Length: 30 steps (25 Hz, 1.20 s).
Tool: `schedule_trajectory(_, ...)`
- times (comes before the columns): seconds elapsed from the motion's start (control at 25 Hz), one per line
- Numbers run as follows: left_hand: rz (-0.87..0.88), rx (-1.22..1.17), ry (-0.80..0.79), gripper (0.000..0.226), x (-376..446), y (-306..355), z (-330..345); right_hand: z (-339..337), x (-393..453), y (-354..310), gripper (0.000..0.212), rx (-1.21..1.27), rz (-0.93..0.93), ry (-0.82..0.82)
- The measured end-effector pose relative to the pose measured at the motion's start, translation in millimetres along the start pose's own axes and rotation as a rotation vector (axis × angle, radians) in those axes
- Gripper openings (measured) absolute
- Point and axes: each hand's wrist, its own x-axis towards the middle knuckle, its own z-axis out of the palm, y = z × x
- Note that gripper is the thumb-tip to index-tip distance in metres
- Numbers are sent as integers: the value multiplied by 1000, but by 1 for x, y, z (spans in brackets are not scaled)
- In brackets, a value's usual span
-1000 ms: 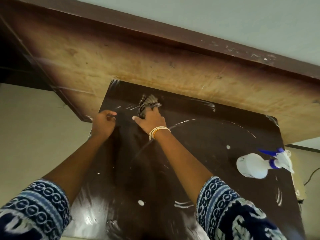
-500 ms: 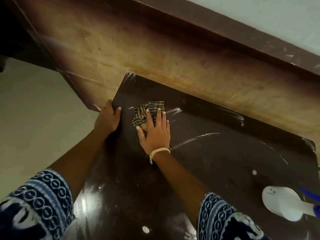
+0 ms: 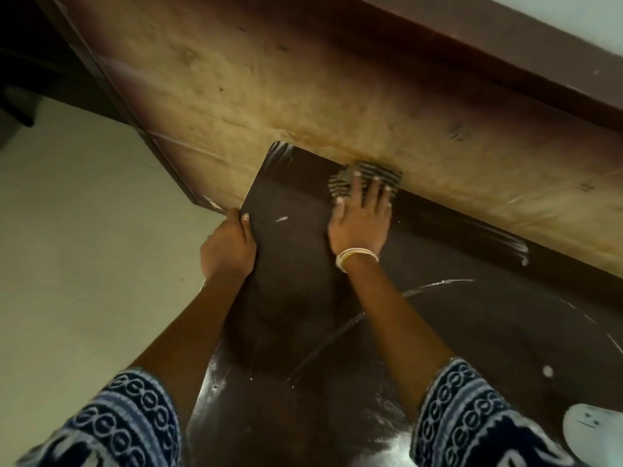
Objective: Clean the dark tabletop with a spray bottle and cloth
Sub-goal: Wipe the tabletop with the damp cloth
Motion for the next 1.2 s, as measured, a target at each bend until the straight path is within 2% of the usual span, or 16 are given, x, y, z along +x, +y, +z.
schedule_trajectory(0.12,6,0,-7,38,-3,0,-1,12,-44,-57,57,11,-521,-144)
schedule_trajectory(0.2,17,2,6,39,-5,4,-2,14,-50,-64,56,29,-664,-193)
schedule_trajectory(0.28,17,-7,6,38,-4,5,-1,11,-24,-46,57,61,-574,-149)
schedule_trajectory(0.44,19,-72,-36,41,-3,-1,-1,-5,20,43,60,11,-33,-21)
schedule_trajectory(0.56,-125,-483,-152,45,1,-13,-10,-10,10,63,60,18,191,-36)
schedule_trajectory(0.64,-241,-689,-186,46,-3,-33,-17,-6,-2,30,61,7,174,-58)
schedule_trajectory(0.72,-300,-753,-215,41,-19,-61,-22,-1,-25,-18,61,-3,-76,-108)
schedule_trajectory(0.84,-371,-745,-260,35,-58,-94,-26,9,-95,-68,59,2,-590,-198)
schedule_trajectory(0.92,-432,-718,-311,39,-81,-104,-30,12,-146,-74,59,-33,-888,-258)
schedule_trajectory(1.0,-469,-693,-351,45,-94,-108,-28,11,-147,-65,59,-33,-1036,-280)
schedule_trajectory(1.08,-473,-661,-348,56,-99,-109,-27,11,-109,-53,58,-3,-939,-240)
schedule_trajectory(1.2,-459,-594,-278,63,-103,-108,-25,6,-35,-7,59,-17,-506,-121)
